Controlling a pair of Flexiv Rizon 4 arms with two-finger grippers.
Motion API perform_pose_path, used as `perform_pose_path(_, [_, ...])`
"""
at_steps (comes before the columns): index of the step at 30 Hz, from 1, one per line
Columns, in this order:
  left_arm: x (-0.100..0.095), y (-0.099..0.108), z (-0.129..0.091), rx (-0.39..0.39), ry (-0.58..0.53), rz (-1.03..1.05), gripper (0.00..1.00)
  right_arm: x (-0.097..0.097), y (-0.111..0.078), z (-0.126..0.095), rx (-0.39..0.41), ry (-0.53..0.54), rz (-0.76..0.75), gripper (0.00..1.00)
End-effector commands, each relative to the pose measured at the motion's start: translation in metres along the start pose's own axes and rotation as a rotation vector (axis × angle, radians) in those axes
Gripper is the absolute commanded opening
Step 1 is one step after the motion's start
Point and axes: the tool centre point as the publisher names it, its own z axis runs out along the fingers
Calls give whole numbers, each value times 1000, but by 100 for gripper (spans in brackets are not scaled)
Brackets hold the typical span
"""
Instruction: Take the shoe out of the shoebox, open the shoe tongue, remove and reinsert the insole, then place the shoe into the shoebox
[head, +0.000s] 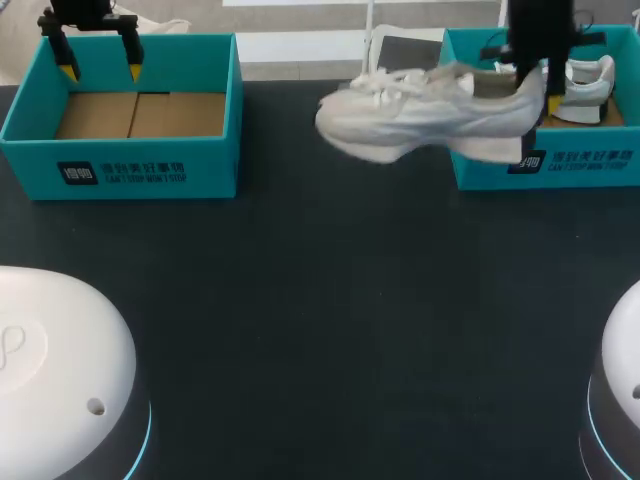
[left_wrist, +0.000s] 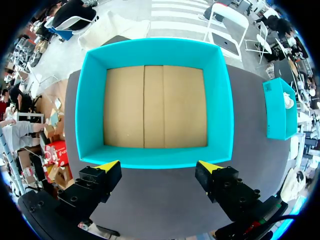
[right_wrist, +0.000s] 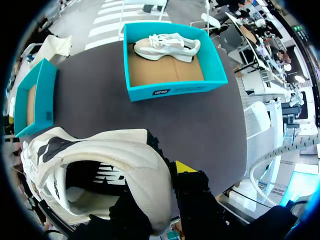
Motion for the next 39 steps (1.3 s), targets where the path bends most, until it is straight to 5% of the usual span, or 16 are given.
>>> perform_pose_path(1, [0, 0, 0, 0, 0, 1, 100, 8, -12, -1, -26, -16, 6, 0])
perform_pose_path(20, [0, 0, 0, 0, 0, 1, 100, 8, -12, -1, -26, -16, 6, 0])
perform_pose_path(21, [0, 0, 0, 0, 0, 1, 100, 14, -24, 4, -32, -77, 14, 0])
perform_pose_path(31, [0, 0, 0, 0, 0, 1, 100, 61, -120, 24, -44, -50, 60, 0])
perform_pose_path(39, [0, 0, 0, 0, 0, 1, 100, 99, -165, 30, -34, -103, 39, 0])
